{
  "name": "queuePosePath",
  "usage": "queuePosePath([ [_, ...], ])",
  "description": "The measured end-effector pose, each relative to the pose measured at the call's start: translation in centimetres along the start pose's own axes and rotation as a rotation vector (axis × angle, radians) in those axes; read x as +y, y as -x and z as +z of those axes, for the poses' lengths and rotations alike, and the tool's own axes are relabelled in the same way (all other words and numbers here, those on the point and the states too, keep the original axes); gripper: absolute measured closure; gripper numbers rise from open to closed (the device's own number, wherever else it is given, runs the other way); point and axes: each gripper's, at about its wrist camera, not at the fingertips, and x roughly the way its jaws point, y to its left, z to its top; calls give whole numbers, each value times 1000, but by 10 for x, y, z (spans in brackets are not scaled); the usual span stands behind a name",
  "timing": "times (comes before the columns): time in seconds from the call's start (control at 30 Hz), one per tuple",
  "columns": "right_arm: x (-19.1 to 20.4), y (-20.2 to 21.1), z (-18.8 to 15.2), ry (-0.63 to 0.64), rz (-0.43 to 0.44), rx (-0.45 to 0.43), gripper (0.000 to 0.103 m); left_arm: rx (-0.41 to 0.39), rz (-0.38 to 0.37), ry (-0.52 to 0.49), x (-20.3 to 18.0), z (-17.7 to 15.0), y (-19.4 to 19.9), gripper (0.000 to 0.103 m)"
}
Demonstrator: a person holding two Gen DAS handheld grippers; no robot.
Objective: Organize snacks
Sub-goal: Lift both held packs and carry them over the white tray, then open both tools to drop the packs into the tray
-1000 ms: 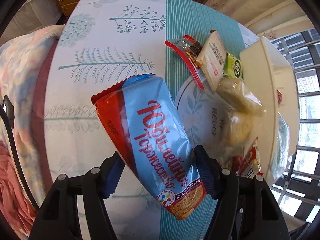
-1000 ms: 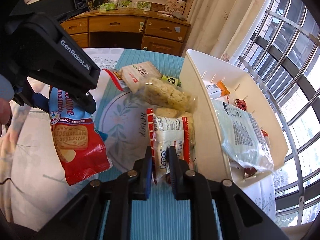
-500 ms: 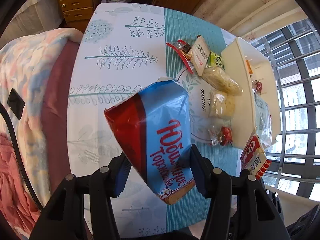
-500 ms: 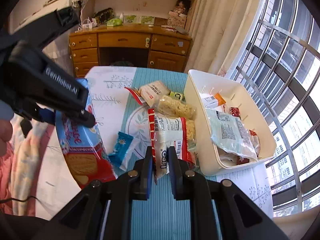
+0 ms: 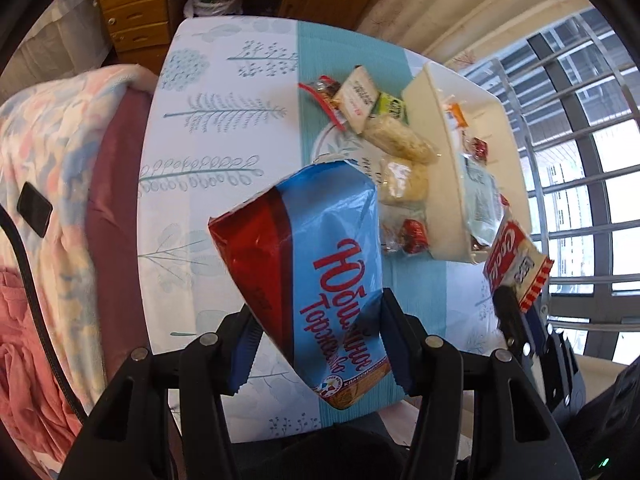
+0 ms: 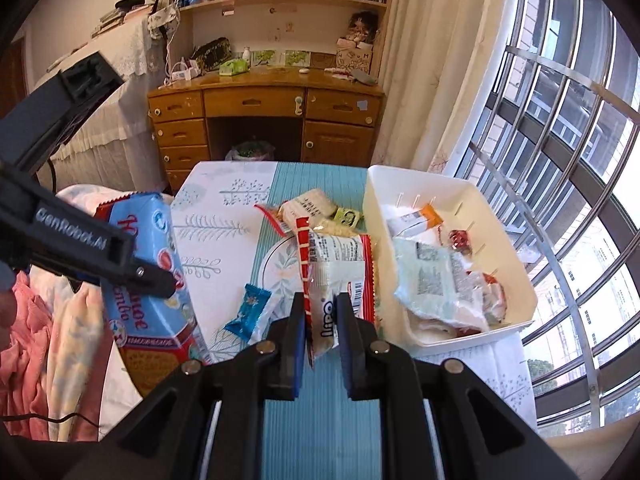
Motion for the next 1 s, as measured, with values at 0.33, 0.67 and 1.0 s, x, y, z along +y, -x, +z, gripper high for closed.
queuePosePath([
  [0.33,-64,13,29,-16,29,-30,89,-10,-3,-43,-69,9,20,49],
  [0.67,-150,-2,66,-57,89,18,89,-19,-4,-74,-158,37,16,49],
  [1.0,-232,-46,93,-89,174,103,89,-14,-5,-92,-244,80,-21,49],
])
